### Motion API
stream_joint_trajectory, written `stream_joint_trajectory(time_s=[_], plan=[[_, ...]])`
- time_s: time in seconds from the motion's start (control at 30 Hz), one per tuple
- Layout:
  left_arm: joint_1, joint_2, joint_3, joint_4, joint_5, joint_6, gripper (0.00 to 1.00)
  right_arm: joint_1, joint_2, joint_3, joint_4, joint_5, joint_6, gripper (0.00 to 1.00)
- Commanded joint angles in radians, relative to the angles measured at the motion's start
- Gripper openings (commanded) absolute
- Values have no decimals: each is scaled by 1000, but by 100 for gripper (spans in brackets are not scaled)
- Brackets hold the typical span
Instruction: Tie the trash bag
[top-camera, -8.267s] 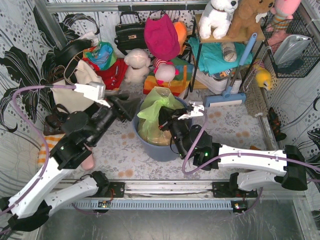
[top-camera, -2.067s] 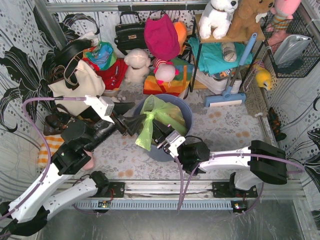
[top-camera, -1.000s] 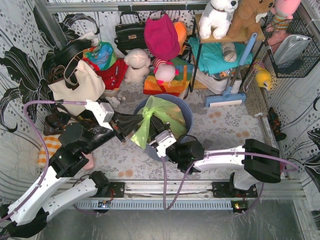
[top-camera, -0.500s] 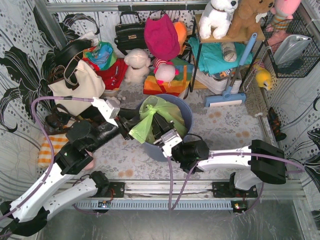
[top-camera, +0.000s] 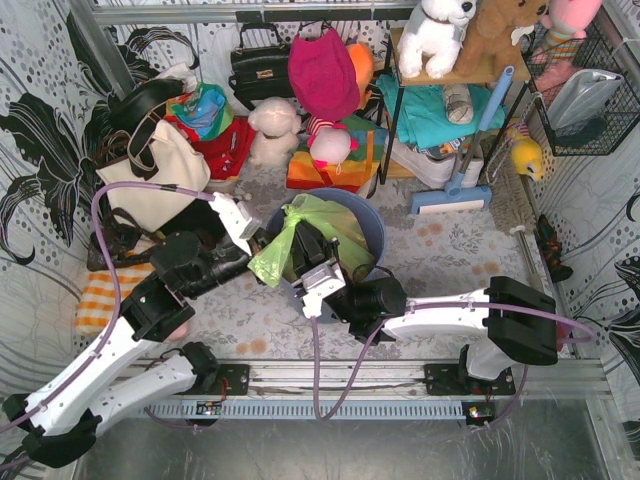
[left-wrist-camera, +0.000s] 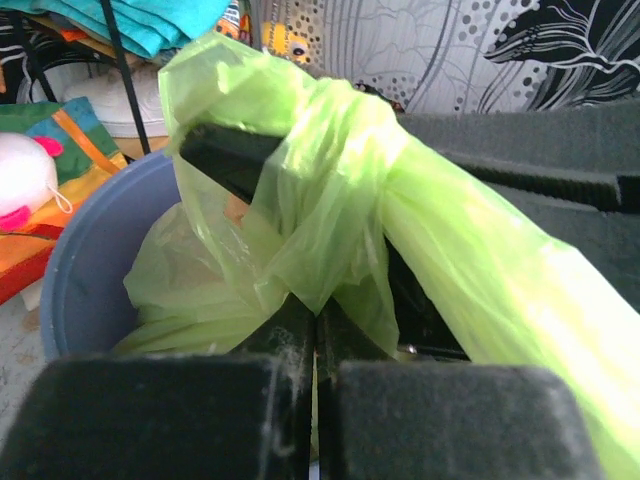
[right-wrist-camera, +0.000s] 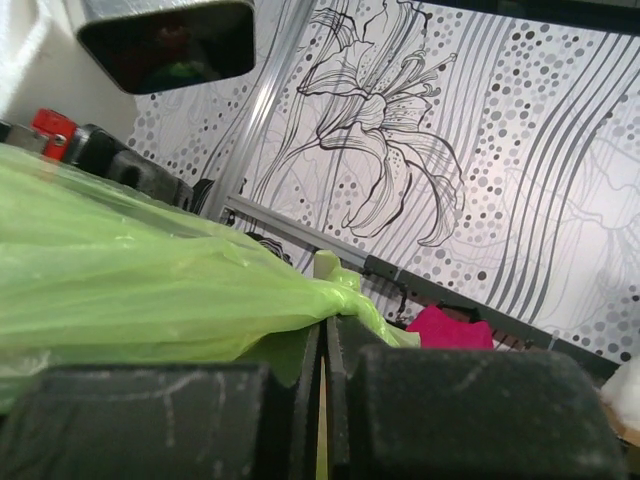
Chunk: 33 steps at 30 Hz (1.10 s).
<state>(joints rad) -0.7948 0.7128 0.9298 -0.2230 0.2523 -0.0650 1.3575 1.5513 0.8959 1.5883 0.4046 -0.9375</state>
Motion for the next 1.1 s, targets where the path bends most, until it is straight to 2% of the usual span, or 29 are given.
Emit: stream_joint_trajectory(time_s=[0.0,0.2,0.5,0.57,0.67,0.7,0.8,0.83,0.93,1.07], plan=[[-6,-32,5,-4,130,6,0,3,15,46,102,-6,-68,0],[-6,-72,-8,-28,221,-2,0,2,28,55,102,54,-129,0],[-6,-50,-1,-81,362,-5,0,2,49,77,102,108,-202,0],[-6,-52,4,-95,364,2,0,2,42,70,102,113,-203,0],[-6,-70,20,-115,282,11,1,2,22,49,102,108,-190,0],[-6,-82,23,-116,243,12,7,2,13,37,102,105,-183,0],[-6,-119,34,-103,100,6,47,2,-16,12,102,99,-164,0],[-6,-132,38,-97,62,5,57,2,-23,4,102,95,-158,0],[-6,-157,57,-91,-7,13,69,2,-40,-17,102,83,-144,0],[-6,-173,97,-100,-65,25,72,2,-52,-30,104,67,-114,0]])
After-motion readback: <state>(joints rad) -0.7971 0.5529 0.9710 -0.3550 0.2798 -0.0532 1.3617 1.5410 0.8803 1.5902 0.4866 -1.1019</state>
